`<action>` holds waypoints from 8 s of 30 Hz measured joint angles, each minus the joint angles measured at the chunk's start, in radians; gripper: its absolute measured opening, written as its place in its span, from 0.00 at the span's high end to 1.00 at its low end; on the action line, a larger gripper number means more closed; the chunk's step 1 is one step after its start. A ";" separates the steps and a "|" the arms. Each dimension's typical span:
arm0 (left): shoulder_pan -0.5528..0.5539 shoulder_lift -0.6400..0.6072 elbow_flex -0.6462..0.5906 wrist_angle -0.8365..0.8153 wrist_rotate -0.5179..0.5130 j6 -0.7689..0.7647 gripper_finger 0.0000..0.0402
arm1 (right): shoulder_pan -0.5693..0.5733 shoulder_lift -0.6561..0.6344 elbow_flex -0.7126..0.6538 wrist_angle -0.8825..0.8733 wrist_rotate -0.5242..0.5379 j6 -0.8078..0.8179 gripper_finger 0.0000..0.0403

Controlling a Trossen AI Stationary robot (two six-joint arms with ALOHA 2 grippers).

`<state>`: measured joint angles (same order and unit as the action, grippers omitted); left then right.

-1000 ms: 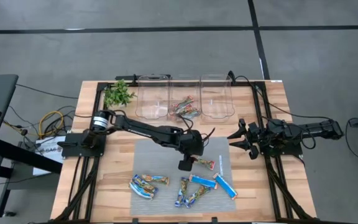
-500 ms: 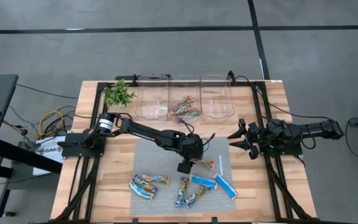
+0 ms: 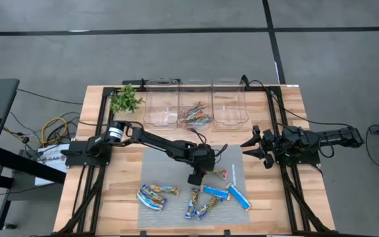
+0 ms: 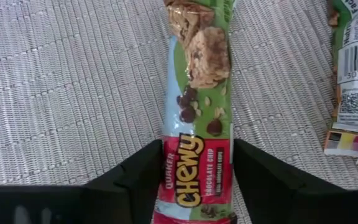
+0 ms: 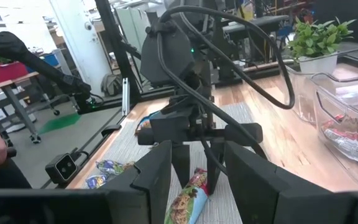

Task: Pick and place Granola Bars by type
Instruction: Put the red granola bar into the middle transparent bin, then put the yellow granola bar into the left transparent bin

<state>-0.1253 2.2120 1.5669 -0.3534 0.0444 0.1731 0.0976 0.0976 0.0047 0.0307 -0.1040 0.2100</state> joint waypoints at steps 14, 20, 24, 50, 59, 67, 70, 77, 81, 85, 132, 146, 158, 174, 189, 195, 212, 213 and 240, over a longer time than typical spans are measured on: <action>0.001 -0.005 0.000 -0.003 -0.007 -0.041 0.82 | 0.000 0.000 0.000 0.000 0.000 0.000 0.64; 0.002 -0.020 0.038 0.014 -0.008 -0.083 0.83 | 0.000 0.000 0.000 0.000 0.000 0.000 0.65; 0.002 -0.020 0.089 0.006 -0.008 -0.113 0.86 | 0.000 0.000 0.000 0.000 0.000 0.000 0.65; 0.207 -0.021 0.737 -0.897 -0.265 -0.131 0.88 | 0.000 0.000 0.000 0.000 0.000 0.000 0.65; 0.322 -0.048 0.781 -1.029 -0.323 -0.133 0.88 | 0.000 0.000 0.000 0.000 0.000 0.000 0.65; 0.391 -0.035 0.739 -0.997 -0.313 -0.110 0.88 | 0.000 0.000 0.000 0.000 0.000 0.000 0.64; 0.406 -0.035 0.664 -0.913 -0.314 -0.087 0.88 | 0.000 0.000 0.000 0.000 0.000 0.000 0.65; 0.429 -0.033 0.489 -0.771 -0.286 -0.034 0.88 | 0.000 0.000 0.000 0.000 0.000 0.000 0.65; 0.441 -0.034 0.392 -0.675 -0.286 -0.016 0.88 | 0.000 0.000 0.000 0.000 0.000 0.000 0.64; 0.449 -0.033 0.332 -0.644 -0.286 -0.012 0.88 | 0.000 0.000 0.000 0.000 0.000 0.000 0.65; 0.035 -0.573 0.307 -0.952 0.085 0.086 0.57 | 0.000 0.000 0.000 -0.001 0.000 0.000 0.64; -0.391 -0.744 0.190 -1.058 0.105 0.060 0.57 | 0.000 0.000 0.000 -0.001 0.000 0.000 0.64; -0.526 -0.911 -0.425 -0.505 0.090 -0.242 0.57 | 0.000 0.000 0.000 0.000 0.000 0.000 0.64; -0.457 -0.719 -0.729 -0.079 -0.157 -0.401 0.57 | 0.000 0.000 0.000 -0.001 0.000 0.000 0.65; -0.411 -0.593 -0.723 0.074 -0.094 -0.400 0.57 | 0.000 0.000 0.000 0.001 0.000 0.000 0.65; -0.398 -0.570 -0.723 0.082 -0.106 -0.375 0.57 | 0.000 0.000 0.000 0.000 0.000 0.000 0.64; -0.378 -0.497 -0.721 0.118 -0.110 -0.367 0.63 | 0.000 0.000 0.000 0.000 0.000 0.000 0.65; -0.377 -0.497 -0.721 0.118 -0.110 -0.369 0.66 | 0.000 0.000 0.000 0.000 0.000 0.000 0.65; -0.159 -0.720 -0.524 0.244 -0.284 -0.523 0.91 | 0.000 0.000 0.000 0.000 0.000 0.000 0.65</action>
<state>-0.2843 1.4922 1.0431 -0.1099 -0.2399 -0.3498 0.0978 0.0977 0.0048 0.0303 -0.1036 0.2100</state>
